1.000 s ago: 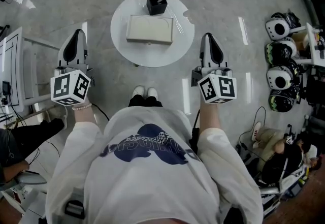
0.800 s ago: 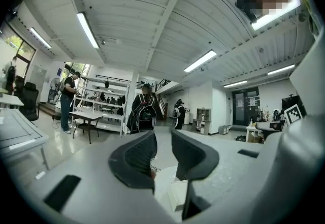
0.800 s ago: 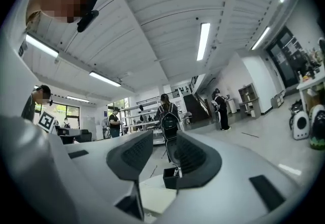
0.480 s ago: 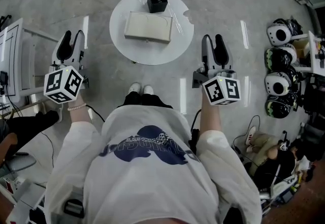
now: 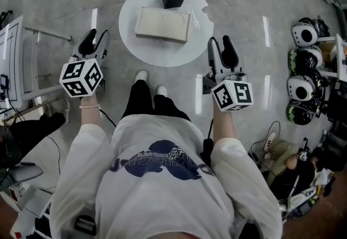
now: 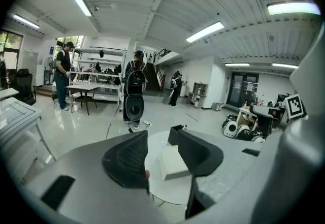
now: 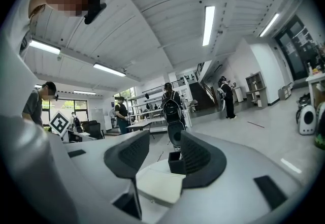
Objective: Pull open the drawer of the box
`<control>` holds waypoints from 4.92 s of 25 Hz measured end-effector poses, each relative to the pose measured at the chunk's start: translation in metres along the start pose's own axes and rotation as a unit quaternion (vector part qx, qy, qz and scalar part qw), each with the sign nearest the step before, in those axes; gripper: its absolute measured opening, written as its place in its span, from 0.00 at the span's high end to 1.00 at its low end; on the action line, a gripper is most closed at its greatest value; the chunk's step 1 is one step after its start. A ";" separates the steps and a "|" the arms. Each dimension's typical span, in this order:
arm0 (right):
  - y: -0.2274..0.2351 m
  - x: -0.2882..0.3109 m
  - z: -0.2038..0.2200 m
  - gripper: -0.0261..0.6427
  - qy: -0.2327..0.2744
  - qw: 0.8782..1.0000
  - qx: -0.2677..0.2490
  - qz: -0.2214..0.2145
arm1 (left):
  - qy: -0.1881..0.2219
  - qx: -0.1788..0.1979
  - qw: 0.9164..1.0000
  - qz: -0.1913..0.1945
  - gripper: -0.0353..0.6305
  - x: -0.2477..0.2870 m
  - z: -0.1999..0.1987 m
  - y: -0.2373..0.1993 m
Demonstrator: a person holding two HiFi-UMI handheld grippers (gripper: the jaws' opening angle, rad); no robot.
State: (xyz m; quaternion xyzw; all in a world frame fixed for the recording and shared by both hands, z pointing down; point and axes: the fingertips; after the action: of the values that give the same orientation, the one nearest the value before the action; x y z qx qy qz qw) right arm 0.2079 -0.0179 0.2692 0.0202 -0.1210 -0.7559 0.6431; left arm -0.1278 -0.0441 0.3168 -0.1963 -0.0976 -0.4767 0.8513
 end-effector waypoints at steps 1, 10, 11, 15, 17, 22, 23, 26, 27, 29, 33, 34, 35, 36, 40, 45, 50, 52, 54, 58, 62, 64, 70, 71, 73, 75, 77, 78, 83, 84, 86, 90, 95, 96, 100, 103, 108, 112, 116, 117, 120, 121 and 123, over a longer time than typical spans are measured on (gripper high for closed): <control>-0.002 0.004 0.006 0.71 -0.005 1.000 -0.001 0.003 | -0.013 0.000 1.000 0.008 0.70 0.011 0.007 -0.001; -0.026 0.041 0.067 0.71 -0.055 0.997 -0.035 0.030 | -0.138 -0.022 0.987 0.085 0.70 0.107 0.084 -0.016; -0.029 0.045 0.073 0.71 -0.061 0.997 -0.037 0.031 | -0.148 -0.027 0.985 0.089 0.70 0.113 0.092 -0.018; -0.037 0.056 0.100 0.71 -0.082 0.995 -0.042 0.034 | -0.180 -0.050 0.977 0.099 0.70 0.134 0.122 -0.024; -0.041 0.060 0.111 0.71 -0.093 0.994 -0.045 0.033 | -0.192 -0.061 0.974 0.103 0.70 0.142 0.134 -0.026; -0.049 0.065 0.136 0.71 -0.116 0.991 -0.052 0.035 | -0.218 -0.080 0.966 0.116 0.70 0.161 0.156 -0.027; -0.050 0.065 0.141 0.71 -0.120 0.991 -0.053 0.036 | -0.223 -0.083 0.964 0.118 0.70 0.165 0.160 -0.028; -0.052 0.068 0.154 0.71 -0.131 0.989 -0.055 0.038 | -0.240 -0.091 0.959 0.122 0.70 0.174 0.173 -0.031; -0.052 0.068 0.157 0.71 -0.134 0.989 -0.055 0.039 | -0.244 -0.094 0.957 0.123 0.70 0.177 0.176 -0.032; -0.053 0.069 0.163 0.71 -0.139 0.988 -0.055 0.040 | -0.251 -0.098 0.955 0.122 0.70 0.182 0.182 -0.034; -0.053 0.070 0.169 0.71 -0.147 0.987 -0.058 0.043 | -0.266 -0.101 0.951 0.118 0.70 0.188 0.188 -0.037; -0.053 0.071 0.171 0.71 -0.149 0.986 -0.058 0.044 | -0.269 -0.102 0.951 0.117 0.70 0.189 0.190 -0.037; -0.052 0.071 0.172 0.71 -0.150 0.986 -0.059 0.045 | -0.272 -0.103 0.950 0.116 0.70 0.190 0.191 -0.037; -0.051 0.071 0.174 0.71 -0.152 0.986 -0.058 0.046 | -0.275 -0.104 0.949 0.115 0.70 0.191 0.193 -0.037; -0.049 0.071 0.180 0.71 -0.159 0.984 -0.059 0.052 | -0.288 -0.115 0.944 0.114 0.74 0.192 0.200 -0.037; -0.048 0.072 0.186 0.71 -0.167 0.982 -0.061 0.056 | -0.292 -0.129 0.940 0.119 0.78 0.193 0.202 -0.037; -0.049 0.072 0.199 0.71 -0.188 0.978 -0.063 0.060 | -0.299 -0.147 0.935 0.121 0.79 0.194 0.202 -0.037; -0.050 0.071 0.211 0.71 -0.208 0.975 -0.059 0.061 | -0.301 -0.153 0.934 0.122 0.79 0.193 0.203 -0.037; -0.051 0.072 0.227 0.71 -0.236 0.969 -0.046 0.060 | -0.301 -0.159 0.932 0.122 0.79 0.193 0.202 -0.038; -0.053 0.078 0.264 0.71 -0.309 0.949 -0.005 0.056 | -0.299 -0.166 0.932 0.117 0.79 0.192 0.202 -0.038; -0.056 0.087 0.297 0.71 -0.383 0.922 0.020 0.046 | -0.300 -0.171 0.932 0.113 0.79 0.192 0.203 -0.037; -0.058 0.091 0.314 0.70 -0.422 0.905 0.033 0.040 | -0.300 -0.172 0.931 0.113 0.79 0.192 0.203 -0.037; -0.061 0.105 0.348 0.70 -0.511 0.857 0.064 0.030 | -0.303 -0.178 0.930 0.107 0.81 0.192 0.202 -0.036; -0.062 0.107 0.352 0.70 -0.522 0.849 0.071 0.028 | -0.304 -0.176 0.930 0.107 0.81 0.193 0.202 -0.037; -0.065 0.110 0.359 0.70 -0.542 0.836 0.082 0.024 | -0.306 -0.176 0.930 0.107 0.82 0.192 0.202 -0.037; -0.068 0.113 0.365 0.70 -0.558 0.825 0.091 0.020 | -0.306 -0.179 0.929 0.108 0.82 0.191 0.202 -0.036; -0.070 0.115 0.369 0.70 -0.572 0.814 0.101 0.019 | -0.306 -0.185 0.928 0.108 0.82 0.190 0.202 -0.036; -0.071 0.117 0.371 0.70 -0.578 0.809 0.106 0.019 | -0.306 -0.187 0.927 0.108 0.82 0.190 0.201 -0.037; -0.071 0.127 0.382 0.71 -0.601 0.790 0.119 0.024 | -0.307 -0.191 0.926 0.111 0.82 0.192 0.203 -0.039; -0.071 0.128 0.383 0.71 -0.605 0.787 0.120 0.024 | -0.307 -0.193 0.925 0.110 0.82 0.192 0.203 -0.039; -0.070 0.129 0.383 0.73 -0.612 0.781 0.125 0.025 | -0.308 -0.194 0.925 0.109 0.82 0.191 0.203 -0.039; -0.068 0.132 0.381 0.74 -0.615 0.775 0.143 0.027 | -0.310 -0.191 0.925 0.108 0.82 0.191 0.201 -0.039; -0.069 0.132 0.383 0.81 -0.623 0.768 0.147 0.019 | -0.313 -0.192 0.924 0.108 0.82 0.192 0.203 -0.039; -0.070 0.132 0.383 0.84 -0.624 0.767 0.147 0.017 | -0.313 -0.192 0.924 0.108 0.82 0.192 0.203 -0.039; -0.072 0.132 0.382 0.86 -0.624 0.767 0.152 0.008 | -0.317 -0.192 0.923 0.106 0.82 0.191 0.203 -0.038; -0.073 0.133 0.382 0.87 -0.621 0.768 0.154 0.002 | -0.320 -0.191 0.922 0.106 0.82 0.192 0.203 -0.038; -0.074 0.132 0.382 0.88 -0.618 0.770 0.158 0.000 | -0.320 -0.194 0.922 0.103 0.82 0.191 0.203 -0.039; -0.072 0.132 0.382 0.88 -0.615 0.771 0.164 0.001 | -0.321 -0.194 0.922 0.099 0.82 0.192 0.205 -0.038; -0.074 0.133 0.385 0.88 -0.610 0.774 0.170 0.007 | -0.320 -0.198 0.921 0.096 0.82 0.191 0.208 -0.041; -0.075 0.133 0.386 0.88 -0.608 0.775 0.172 0.009 | -0.320 -0.199 0.921 0.095 0.82 0.191 0.208 -0.042; -0.074 0.132 0.384 0.88 -0.604 0.777 0.176 0.013 | -0.319 -0.201 0.921 0.093 0.83 0.190 0.206 -0.041; -0.074 0.131 0.382 0.88 -0.604 0.777 0.177 0.014 | -0.319 -0.202 0.922 0.091 0.83 0.190 0.206 -0.039; -0.074 0.131 0.383 0.88 -0.604 0.777 0.175 0.014 | -0.317 -0.203 0.922 0.089 0.83 0.190 0.206 -0.040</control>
State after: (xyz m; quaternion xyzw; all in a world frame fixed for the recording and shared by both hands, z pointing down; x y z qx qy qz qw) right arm 0.0426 -0.0748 0.6412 -0.3299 -0.6154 -0.5698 0.4334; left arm -0.0572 -0.1222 0.5795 -0.5139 -0.2456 -0.3212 0.7566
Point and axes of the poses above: the fingertips, and each gripper's own axes: x forward along the fingers, y to its right, z out of its underside, and after that the axes turned 12 degrees about z, right-handed
